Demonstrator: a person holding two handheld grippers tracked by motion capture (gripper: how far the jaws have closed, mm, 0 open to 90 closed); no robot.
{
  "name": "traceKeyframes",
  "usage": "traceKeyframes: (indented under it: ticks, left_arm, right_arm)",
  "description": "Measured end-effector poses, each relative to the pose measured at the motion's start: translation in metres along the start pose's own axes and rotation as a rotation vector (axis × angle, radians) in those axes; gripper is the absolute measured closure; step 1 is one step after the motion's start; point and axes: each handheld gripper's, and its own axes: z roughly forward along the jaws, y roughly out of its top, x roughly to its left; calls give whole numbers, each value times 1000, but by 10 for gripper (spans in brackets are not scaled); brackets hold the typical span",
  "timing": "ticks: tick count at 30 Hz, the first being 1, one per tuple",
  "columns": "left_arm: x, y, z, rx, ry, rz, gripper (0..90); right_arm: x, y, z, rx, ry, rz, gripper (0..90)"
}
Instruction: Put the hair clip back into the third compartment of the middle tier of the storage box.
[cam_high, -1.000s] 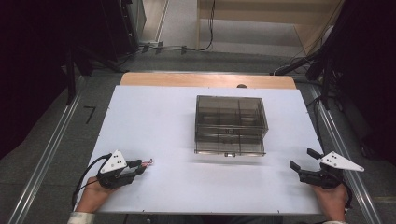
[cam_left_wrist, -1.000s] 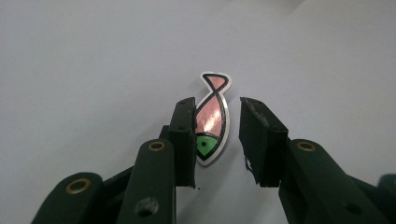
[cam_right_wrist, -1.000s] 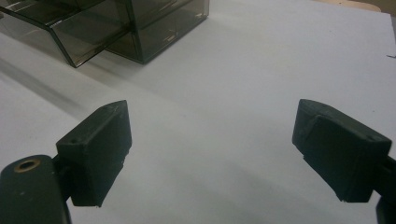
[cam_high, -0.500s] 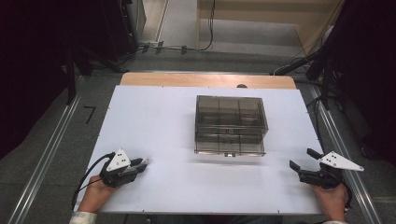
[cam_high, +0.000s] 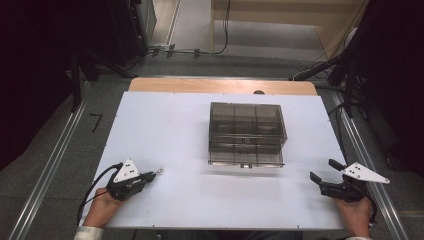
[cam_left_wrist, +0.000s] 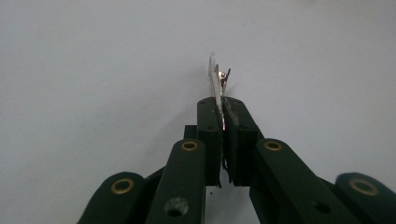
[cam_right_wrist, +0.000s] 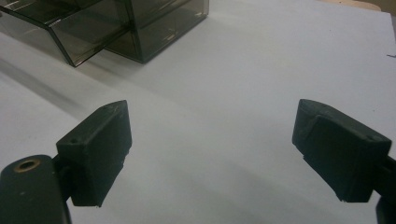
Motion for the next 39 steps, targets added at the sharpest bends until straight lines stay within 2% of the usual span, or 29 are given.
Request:
traceKeyframes:
  ticks: [11,18,21,25,30,39]
  left_arm:
    - [-1,-1,-5,-45,7,7,868]
    - [-4,0,-8,-116,-21,-17,868]
    - [-6,2,-10,-162,-39,-34,867]
    - [-7,3,-10,-175,-43,-36,867]
    - [-12,10,-11,-196,-41,-15,867]
    - [-18,22,-7,-206,-49,6,866]
  right_arm:
    - [0,0,0,0,1,1,105]
    - [1,0,0,2,-1,1,105]
    - [0,0,0,1,-1,0,105]
    - [0,0,0,2,-2,1,105]
    - [0,0,0,3,-2,0,106]
    - [0,0,0,2,2,-1,106]
